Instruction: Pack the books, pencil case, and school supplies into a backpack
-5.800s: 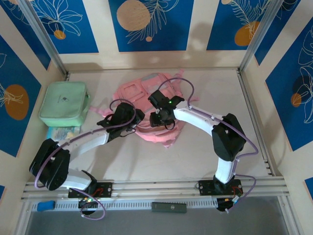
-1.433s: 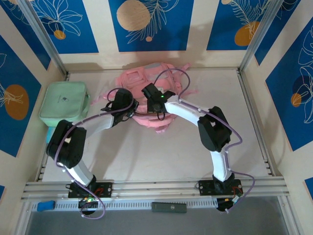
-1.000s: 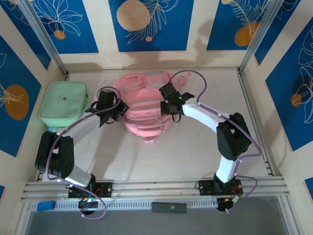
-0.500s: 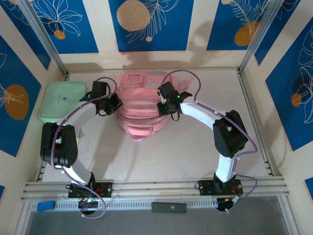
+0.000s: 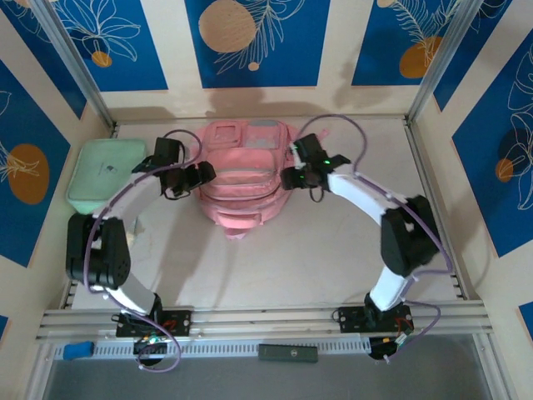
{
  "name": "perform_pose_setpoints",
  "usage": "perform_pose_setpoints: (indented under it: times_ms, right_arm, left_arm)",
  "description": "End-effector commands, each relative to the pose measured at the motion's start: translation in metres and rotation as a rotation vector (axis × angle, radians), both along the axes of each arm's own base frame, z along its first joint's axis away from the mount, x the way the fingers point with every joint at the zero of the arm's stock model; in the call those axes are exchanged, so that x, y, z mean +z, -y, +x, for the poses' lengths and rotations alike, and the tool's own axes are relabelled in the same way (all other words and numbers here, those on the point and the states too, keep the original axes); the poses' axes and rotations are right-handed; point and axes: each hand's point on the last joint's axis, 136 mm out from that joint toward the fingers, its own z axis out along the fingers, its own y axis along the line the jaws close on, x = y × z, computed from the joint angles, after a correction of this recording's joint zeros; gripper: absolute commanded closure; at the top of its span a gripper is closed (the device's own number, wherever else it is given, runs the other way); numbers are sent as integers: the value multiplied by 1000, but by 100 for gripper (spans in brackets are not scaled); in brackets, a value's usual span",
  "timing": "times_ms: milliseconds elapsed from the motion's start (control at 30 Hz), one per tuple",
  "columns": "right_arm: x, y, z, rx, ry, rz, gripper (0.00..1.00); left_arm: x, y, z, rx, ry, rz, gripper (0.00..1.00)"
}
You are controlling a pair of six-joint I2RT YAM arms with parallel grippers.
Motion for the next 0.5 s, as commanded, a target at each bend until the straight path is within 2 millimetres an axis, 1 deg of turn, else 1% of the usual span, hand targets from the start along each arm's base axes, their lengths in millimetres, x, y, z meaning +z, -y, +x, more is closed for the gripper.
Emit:
perform_pose_setpoints:
  times_ms: [0,33,67,100,133,167,200,233,267,300,333,367,400,433,467]
  right_arm:
    - [25,92,10,-328,153,33,31]
    - [24,119,7,-392,200,43,26]
    - [19,140,6,-429,254,40,12]
    - [15,157,3,-438,316,47,1]
    - [5,171,-2,-428,354,64,1]
    - [-1,179,-5,-422,386,68,1]
    - [-5,185,-6,-414,427,77,1]
    - [-12,186,-9,-383,452,107,1]
    - [-17,182,-9,-334,469,132,1]
    - [-18,178,-7,-288,501,144,1]
    - [-20,172,-5,-255,504,177,1]
    - [-21,166,-3,-216,473,211,1]
    - [-17,154,1,-142,504,256,1]
    - [-21,136,-1,-41,515,264,1]
    - [-28,127,-1,-1,538,234,1]
  left_arm:
    - [29,-73,-11,148,122,364,1]
    - [33,-94,-16,192,144,479,1]
    - [35,-107,-18,213,174,564,1]
    - [32,-122,-21,236,212,661,1]
    - [31,-127,-19,242,292,721,1]
    - [27,-128,-16,229,370,750,1]
    - [18,-121,-15,181,449,753,1]
    - [11,-111,-13,131,538,735,1]
    - [8,-103,-11,105,606,704,1]
    - [1,-93,-9,62,630,657,1]
    - [-9,-85,-7,6,637,655,1]
    - [-15,-79,-6,-28,634,653,1]
    - [-17,-81,-6,-6,640,646,1]
    - [-17,-80,-8,3,676,628,1]
    - [-18,-78,-11,-7,710,618,1]
